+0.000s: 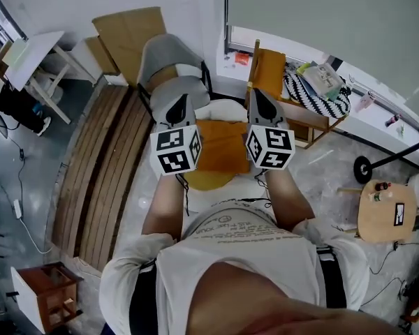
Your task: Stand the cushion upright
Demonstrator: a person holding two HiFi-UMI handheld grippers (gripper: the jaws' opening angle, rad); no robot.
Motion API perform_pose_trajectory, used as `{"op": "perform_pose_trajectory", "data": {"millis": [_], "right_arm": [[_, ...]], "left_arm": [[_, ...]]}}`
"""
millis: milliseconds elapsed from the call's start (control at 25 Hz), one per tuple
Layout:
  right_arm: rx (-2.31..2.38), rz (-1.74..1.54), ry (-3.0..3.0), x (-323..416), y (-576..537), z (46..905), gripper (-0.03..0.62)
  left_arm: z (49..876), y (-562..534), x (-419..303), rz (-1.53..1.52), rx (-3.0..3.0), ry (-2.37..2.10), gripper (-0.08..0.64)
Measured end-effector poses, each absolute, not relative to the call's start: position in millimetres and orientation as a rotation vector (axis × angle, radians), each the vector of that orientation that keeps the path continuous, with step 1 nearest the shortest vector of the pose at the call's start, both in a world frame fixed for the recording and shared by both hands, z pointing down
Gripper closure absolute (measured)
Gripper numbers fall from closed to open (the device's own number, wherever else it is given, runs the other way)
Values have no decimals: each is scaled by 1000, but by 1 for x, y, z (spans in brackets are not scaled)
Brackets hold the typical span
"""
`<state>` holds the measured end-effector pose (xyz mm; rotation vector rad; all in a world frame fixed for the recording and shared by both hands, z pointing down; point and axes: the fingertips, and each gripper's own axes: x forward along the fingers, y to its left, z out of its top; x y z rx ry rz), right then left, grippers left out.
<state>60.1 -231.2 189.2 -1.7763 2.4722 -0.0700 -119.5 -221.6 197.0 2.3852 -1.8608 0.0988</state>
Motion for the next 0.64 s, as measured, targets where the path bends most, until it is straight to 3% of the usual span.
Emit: {"op": "perform_pose_trajectory", "data": {"millis": [640], "right_arm": [[-1756,-91,2482,52,-242,194,565]], "left_arm": [[210,-232,-129,146,2356,-1847,540]]}}
